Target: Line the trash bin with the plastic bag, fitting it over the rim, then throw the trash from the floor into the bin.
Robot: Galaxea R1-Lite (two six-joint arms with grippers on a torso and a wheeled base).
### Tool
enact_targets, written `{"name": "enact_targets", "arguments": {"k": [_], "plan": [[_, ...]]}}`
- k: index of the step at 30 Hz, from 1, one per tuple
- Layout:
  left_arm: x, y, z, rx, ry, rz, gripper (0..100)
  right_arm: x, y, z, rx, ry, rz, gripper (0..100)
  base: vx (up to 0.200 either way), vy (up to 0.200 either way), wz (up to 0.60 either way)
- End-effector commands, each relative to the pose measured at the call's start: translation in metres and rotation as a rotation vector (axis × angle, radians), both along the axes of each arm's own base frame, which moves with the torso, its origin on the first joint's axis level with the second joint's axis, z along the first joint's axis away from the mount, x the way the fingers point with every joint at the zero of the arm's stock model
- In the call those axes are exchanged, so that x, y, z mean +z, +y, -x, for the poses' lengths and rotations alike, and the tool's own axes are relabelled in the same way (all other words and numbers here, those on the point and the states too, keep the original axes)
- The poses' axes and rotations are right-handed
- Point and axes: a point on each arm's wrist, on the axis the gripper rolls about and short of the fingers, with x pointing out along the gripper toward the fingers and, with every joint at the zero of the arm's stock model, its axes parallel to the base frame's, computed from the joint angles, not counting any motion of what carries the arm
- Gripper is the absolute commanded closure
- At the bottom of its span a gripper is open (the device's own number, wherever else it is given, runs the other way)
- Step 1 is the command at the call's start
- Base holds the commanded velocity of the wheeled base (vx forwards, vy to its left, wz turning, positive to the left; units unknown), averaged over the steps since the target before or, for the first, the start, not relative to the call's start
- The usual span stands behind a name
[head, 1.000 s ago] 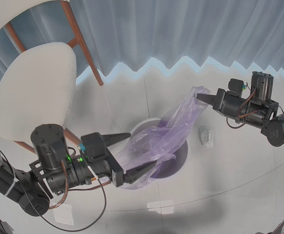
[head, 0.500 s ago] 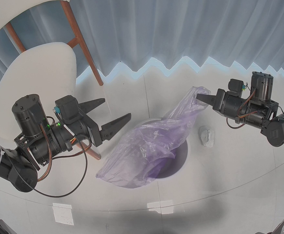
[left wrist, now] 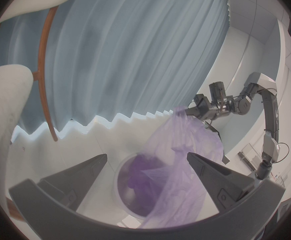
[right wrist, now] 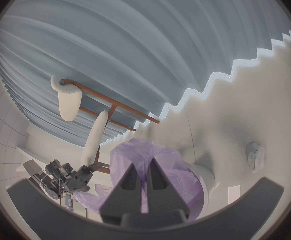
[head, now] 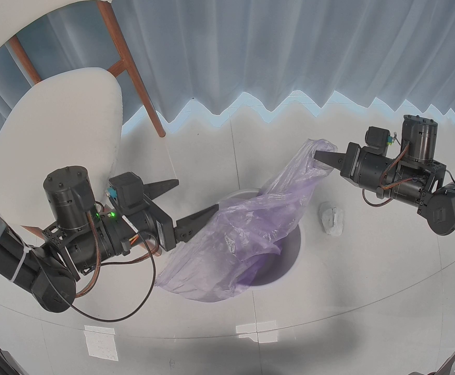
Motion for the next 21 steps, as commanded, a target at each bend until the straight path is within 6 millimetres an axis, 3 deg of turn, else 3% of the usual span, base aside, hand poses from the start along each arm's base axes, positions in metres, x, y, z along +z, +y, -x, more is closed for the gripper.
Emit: {"name": "enact_targets", "arguments": {"k": [1, 4, 17, 21], "plan": [[-0.015, -0.007, 0.004, -0.025, 0.05, -0.029, 0, -0.001, 0.0, 0.0, 0.001, 0.003, 0.0, 100, 0.0, 0.0, 0.0], [-0.029, -0.01, 0.0, -0.028, 0.068, -0.063, 0, -0.002, 0.001, 0.001, 0.004, 0.004, 0.006, 100, 0.0, 0.0, 0.0], [-0.054, -0.023, 0.01, -0.086, 0.128, -0.127, 0, -0.002, 0.001, 0.001, 0.004, 0.002, 0.009, 100, 0.0, 0.0, 0.0], [-0.052, -0.019, 0.006, -0.075, 0.126, -0.108, 0, -0.002, 0.001, 0.001, 0.004, 0.002, 0.009, 100, 0.0, 0.0, 0.0]]}}
